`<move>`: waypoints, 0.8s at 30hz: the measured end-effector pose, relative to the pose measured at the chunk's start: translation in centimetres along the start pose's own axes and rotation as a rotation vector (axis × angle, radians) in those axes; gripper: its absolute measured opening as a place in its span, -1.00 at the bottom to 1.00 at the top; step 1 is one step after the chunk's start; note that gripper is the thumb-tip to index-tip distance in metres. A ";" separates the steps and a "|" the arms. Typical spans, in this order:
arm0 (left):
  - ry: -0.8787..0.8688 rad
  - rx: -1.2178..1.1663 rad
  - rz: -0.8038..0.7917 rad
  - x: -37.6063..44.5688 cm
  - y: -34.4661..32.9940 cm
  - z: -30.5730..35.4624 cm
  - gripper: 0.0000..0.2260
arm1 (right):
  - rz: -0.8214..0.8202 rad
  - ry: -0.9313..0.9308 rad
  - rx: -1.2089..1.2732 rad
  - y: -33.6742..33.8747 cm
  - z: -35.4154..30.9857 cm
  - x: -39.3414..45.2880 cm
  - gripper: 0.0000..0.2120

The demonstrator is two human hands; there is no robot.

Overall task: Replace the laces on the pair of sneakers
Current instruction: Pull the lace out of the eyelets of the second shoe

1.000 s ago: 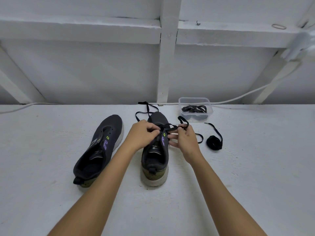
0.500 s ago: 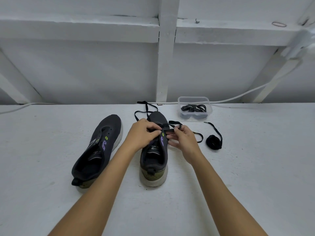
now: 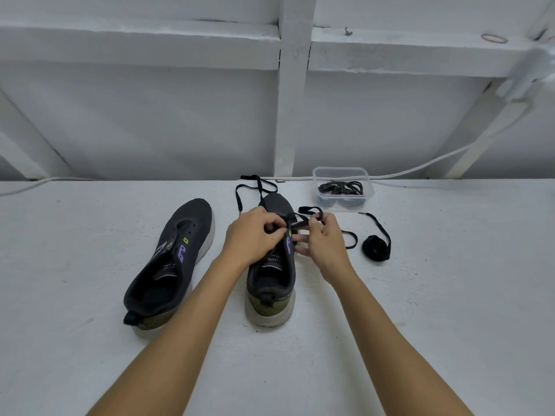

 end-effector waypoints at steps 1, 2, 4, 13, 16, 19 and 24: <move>-0.001 0.004 -0.004 0.1 0.0 -0.1 -0.89 | -0.002 -0.004 0.006 0.0 0.1 0.0 -0.91; 0.000 0.000 -0.008 0.1 -0.1 -0.3 -0.87 | -0.008 -0.013 0.022 0.0 0.2 0.0 -0.90; 0.006 -0.054 -0.014 0.1 -0.2 -0.6 -0.86 | -0.048 -0.029 0.052 0.1 0.5 0.0 -0.85; 0.065 -0.309 -0.083 -0.1 -0.9 -1.3 -0.88 | -0.163 -0.028 -0.063 -0.5 0.7 0.0 -0.92; 0.088 -0.335 -0.082 -0.2 -0.8 -1.5 -0.88 | -0.188 -0.032 -0.083 -0.7 0.5 0.3 -0.93; 0.112 -0.328 -0.025 -0.3 -0.9 -1.3 -0.90 | -0.186 -0.025 -0.089 -0.7 0.6 0.5 -0.93; 0.173 -0.461 0.006 -0.5 -1.7 -1.4 -0.88 | -0.160 -0.015 -0.079 -0.6 1.2 0.7 -0.92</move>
Point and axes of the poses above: each hand's wrist, its own x-axis towards the middle knuckle, its own y-axis out of the back of the hand, z = x × y, the point moved 7 cm from there along x, towards the middle knuckle, and after that the axes turned 15 degrees about -z, right-handed, at the moved point
